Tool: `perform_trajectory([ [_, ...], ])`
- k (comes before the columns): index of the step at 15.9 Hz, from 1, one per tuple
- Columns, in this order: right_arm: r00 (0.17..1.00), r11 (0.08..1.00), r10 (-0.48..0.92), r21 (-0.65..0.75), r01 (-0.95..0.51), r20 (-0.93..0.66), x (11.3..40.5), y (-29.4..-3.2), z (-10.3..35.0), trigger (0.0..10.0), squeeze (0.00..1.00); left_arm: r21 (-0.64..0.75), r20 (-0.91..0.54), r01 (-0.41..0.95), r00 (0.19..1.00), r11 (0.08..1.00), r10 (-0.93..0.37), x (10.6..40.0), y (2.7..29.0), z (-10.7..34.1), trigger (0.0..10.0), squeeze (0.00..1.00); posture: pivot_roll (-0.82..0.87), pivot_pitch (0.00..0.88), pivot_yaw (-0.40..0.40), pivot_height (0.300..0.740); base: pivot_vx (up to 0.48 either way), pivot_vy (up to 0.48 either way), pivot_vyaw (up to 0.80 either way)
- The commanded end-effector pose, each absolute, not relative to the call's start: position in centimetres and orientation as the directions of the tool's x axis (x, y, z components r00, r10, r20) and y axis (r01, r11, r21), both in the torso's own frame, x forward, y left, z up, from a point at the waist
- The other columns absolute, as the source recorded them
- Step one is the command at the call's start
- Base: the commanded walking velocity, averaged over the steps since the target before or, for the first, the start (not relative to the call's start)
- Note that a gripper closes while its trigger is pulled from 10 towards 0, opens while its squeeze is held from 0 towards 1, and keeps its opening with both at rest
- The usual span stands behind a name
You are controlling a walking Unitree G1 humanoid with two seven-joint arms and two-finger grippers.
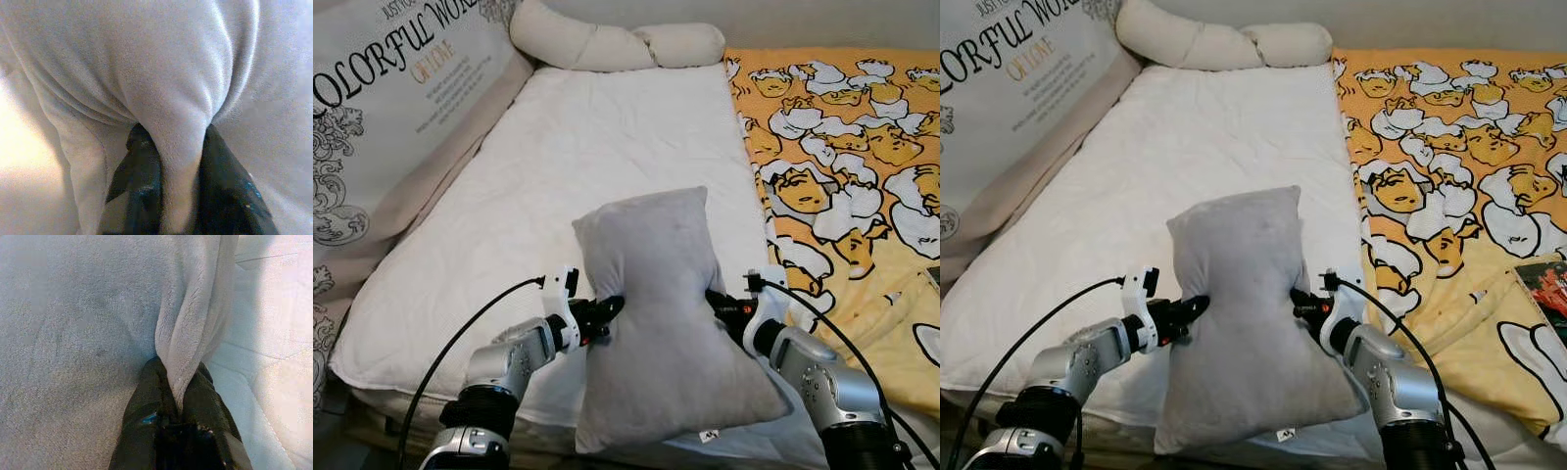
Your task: Clean up the room
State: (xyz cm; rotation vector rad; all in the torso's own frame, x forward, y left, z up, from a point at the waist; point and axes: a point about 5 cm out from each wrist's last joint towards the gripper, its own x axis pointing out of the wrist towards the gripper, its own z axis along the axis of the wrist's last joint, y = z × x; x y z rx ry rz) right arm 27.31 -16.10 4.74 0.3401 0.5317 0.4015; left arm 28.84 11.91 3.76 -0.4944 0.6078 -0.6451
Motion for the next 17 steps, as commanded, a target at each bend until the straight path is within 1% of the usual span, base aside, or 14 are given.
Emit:
perform_trajectory([
  [1,0.795,0.851,0.472,0.432,-0.298,-0.381,27.7,-15.3,5.6,0.0,0.0,-0.598,-0.344,0.427,0.628,0.679,-0.698,28.9,11.1,4.3,0.0,0.0,-0.05,0.0,0.093,0.74,0.0,0.0,0.0],
  [2,0.807,0.859,0.455,0.423,-0.288,-0.376,27.9,-15.5,5.9,0.0,0.0,-0.587,-0.336,0.443,0.628,0.677,-0.702,29.1,11.1,4.7,0.0,0.0,-0.06,0.0,0.096,0.74,0.0,0.0,0.0],
  [4,0.825,0.861,0.446,0.417,-0.291,-0.346,28.4,-15.6,6.7,0.0,0.0,-0.544,-0.324,0.458,0.658,0.703,-0.68,29.6,11.4,5.6,0.0,0.0,-0.06,0.0,0.098,0.74,0.0,0.0,0.0],
  [6,0.848,0.855,0.45,0.407,-0.32,-0.28,29.1,-15.3,8.8,0.0,0.0,-0.461,-0.286,0.481,0.715,0.746,-0.638,30.4,12.4,7.8,0.0,0.0,-0.05,0.0,0.096,0.74,0.0,0.0,0.0],
  [7,0.86,0.846,0.458,0.406,-0.344,-0.225,29.5,-14.9,10.3,0.0,0.0,-0.297,-0.324,0.504,0.745,0.811,-0.583,30.7,13.1,9.4,0.0,0.0,-0.05,0.0,0.092,0.74,0.0,0.0,0.0],
  [8,0.862,0.836,0.468,0.413,-0.36,-0.195,29.6,-14.6,11.1,0.0,0.0,-0.24,-0.316,0.528,0.751,0.814,-0.58,30.7,13.1,10.5,0.0,0.0,-0.04,0.0,0.092,0.74,0.0,0.0,0.0],
  [10,0.854,0.803,0.506,0.425,-0.417,-0.118,29.7,-13.1,13.2,0.0,0.0,-0.265,-0.177,0.523,0.8,0.81,-0.574,30.9,13.2,14.3,0.0,0.0,-0.04,0.0,0.099,0.74,0.0,0.0,0.0],
  [11,0.855,0.802,0.507,0.423,-0.423,-0.107,29.7,-12.9,13.5,0.0,0.0,-0.247,-0.161,0.516,0.812,0.82,-0.56,30.8,13.4,14.6,0.0,0.0,-0.04,0.0,0.098,0.74,0.0,0.0,0.0],
  [12,0.865,0.815,0.492,0.402,-0.417,-0.098,29.6,-12.7,13.8,0.0,0.0,-0.197,-0.144,0.507,0.832,0.839,-0.536,30.6,13.6,15.0,0.0,0.0,-0.04,0.0,0.097,0.74,0.0,0.0,0.0],
  [13,0.879,0.831,0.468,0.387,-0.401,-0.094,29.4,-12.5,13.7,4.7,0.0,-0.138,-0.114,0.512,0.842,0.848,-0.527,30.0,13.5,15.1,5.6,0.0,-0.04,0.0,0.101,0.74,0.0,0.0,0.0],
  [14,0.886,0.84,0.453,0.379,-0.389,-0.095,29.1,-12.4,13.5,10.0,0.0,-0.11,-0.106,0.511,0.847,0.852,-0.522,29.6,13.2,15.1,10.0,0.0,-0.04,0.0,0.101,0.74,0.0,0.0,0.0],
  [15,0.896,0.856,0.432,0.362,-0.369,-0.107,28.7,-12.4,13.3,10.0,0.0,-0.079,-0.146,0.474,0.864,0.877,-0.481,29.3,13.3,14.6,10.0,0.0,-0.04,0.0,0.1,0.74,0.0,0.0,0.0],
  [16,0.912,0.887,0.391,0.316,-0.338,-0.123,28.4,-12.7,13.1,10.0,0.0,-0.024,-0.138,0.444,0.886,0.896,-0.443,29.2,13.3,14.5,10.0,0.0,-0.04,0.0,0.096,0.74,0.0,0.0,0.0],
  [17,0.918,0.896,0.376,0.304,-0.325,-0.126,28.3,-12.7,13.1,10.0,0.0,-0.001,-0.128,0.436,0.892,0.9,-0.433,29.2,13.3,14.6,10.0,0.0,-0.04,0.0,0.096,0.74,0.0,0.0,0.0],
])
